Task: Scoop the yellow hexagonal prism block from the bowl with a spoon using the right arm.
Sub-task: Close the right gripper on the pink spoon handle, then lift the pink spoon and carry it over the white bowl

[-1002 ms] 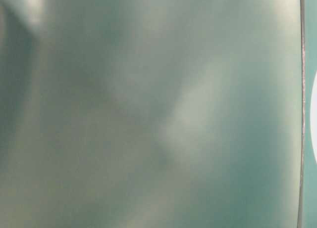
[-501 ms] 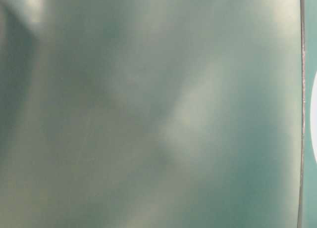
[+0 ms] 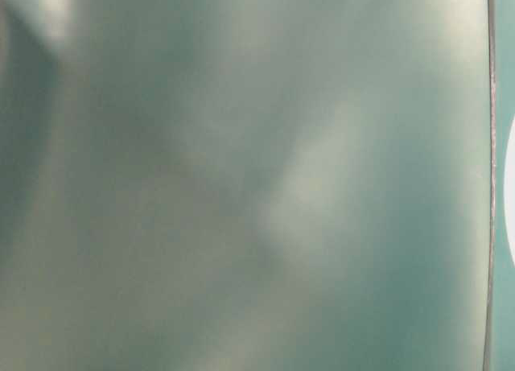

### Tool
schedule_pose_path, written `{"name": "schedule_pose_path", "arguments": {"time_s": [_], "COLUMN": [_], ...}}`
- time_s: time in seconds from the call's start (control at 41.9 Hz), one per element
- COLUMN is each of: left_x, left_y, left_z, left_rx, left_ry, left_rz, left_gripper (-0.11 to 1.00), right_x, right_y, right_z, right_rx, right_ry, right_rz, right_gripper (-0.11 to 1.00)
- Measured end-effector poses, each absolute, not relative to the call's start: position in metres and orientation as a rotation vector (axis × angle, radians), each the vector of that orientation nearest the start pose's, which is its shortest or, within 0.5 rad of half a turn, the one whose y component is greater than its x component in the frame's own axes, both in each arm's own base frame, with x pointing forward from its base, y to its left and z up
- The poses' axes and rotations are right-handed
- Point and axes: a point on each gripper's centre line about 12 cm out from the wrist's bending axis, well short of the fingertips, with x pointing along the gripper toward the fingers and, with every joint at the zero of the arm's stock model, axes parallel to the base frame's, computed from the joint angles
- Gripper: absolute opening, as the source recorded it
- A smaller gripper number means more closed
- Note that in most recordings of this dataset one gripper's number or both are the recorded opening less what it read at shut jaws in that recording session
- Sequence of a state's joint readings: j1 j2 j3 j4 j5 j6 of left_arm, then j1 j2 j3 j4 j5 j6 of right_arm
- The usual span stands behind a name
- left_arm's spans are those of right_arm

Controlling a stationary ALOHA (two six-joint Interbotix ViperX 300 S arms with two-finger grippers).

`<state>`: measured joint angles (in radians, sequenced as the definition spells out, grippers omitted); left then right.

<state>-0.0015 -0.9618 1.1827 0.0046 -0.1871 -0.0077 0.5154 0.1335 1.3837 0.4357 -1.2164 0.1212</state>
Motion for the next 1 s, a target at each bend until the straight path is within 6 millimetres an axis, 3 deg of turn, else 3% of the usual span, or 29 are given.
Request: {"name": "schedule_pose_path", "arguments": {"time_s": [0.739,0.835,0.93,1.002], "left_x": [0.1989,0.1989,0.1989,0.1989], "left_y": [-0.0004,-0.0004,-0.0004,-0.0004], "left_z": [0.2776,0.2776,0.2776,0.2776], "left_rx": [-0.002,-0.003,-0.003,-0.003], "left_ry": [0.035,0.035,0.035,0.035], "left_rz": [-0.003,-0.002,-0.002,-0.002], "left_gripper": [-0.01,-0.01,-0.01,-0.01], "right_x": [0.2145,0.2148,0.2151,0.2161], "right_y": [0.0665,0.0665,0.0673,0.0675], "right_z": [0.0736,0.0733,0.0733,0.0734], "right_rx": [0.120,0.119,0.119,0.121], "right_ry": [0.343,0.346,0.347,0.345], "right_rz": [0.048,0.046,0.050,0.048], "right_gripper": [0.46,0.39,0.23,0.22]}}
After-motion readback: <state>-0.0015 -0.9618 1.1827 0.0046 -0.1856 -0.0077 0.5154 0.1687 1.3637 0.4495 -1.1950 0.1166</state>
